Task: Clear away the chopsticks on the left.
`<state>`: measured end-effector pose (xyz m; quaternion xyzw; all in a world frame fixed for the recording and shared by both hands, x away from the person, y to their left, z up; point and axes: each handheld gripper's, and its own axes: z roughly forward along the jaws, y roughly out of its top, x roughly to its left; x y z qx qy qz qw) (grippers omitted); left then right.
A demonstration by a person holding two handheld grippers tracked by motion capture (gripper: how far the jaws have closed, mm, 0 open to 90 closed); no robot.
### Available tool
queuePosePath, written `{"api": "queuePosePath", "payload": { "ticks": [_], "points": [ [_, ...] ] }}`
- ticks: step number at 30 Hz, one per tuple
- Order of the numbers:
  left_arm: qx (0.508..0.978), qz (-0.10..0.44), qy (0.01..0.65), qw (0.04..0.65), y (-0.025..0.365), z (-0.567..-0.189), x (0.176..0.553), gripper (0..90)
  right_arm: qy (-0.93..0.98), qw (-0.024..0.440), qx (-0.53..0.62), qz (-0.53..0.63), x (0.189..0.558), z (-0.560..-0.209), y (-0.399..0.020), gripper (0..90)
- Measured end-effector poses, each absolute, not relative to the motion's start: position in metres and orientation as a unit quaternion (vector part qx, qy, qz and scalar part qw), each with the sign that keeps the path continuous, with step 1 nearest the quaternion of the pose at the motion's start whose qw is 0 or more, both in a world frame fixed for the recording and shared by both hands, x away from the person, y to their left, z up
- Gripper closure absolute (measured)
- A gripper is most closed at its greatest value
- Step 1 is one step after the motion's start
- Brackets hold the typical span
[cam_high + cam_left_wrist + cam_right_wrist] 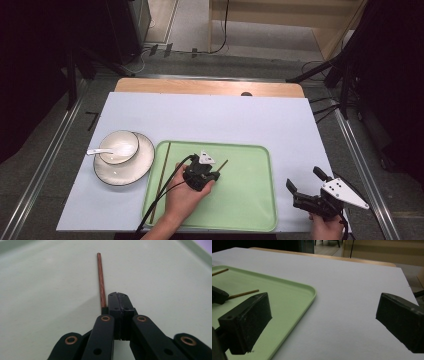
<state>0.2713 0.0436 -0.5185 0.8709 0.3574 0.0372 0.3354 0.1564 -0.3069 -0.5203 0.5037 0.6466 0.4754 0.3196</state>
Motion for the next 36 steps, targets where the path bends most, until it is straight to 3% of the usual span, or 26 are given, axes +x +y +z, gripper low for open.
{"api": "queuePosePath", "payload": {
  "ticks": [36],
  "points": [
    [0.801, 0.112, 0.492, 0.322, 0.142, -0.508, 0.303, 90.0, 0.646, 0.319, 0.505, 0.474, 0.157, -0.521, -0.309, 0.0]
  ]
}}
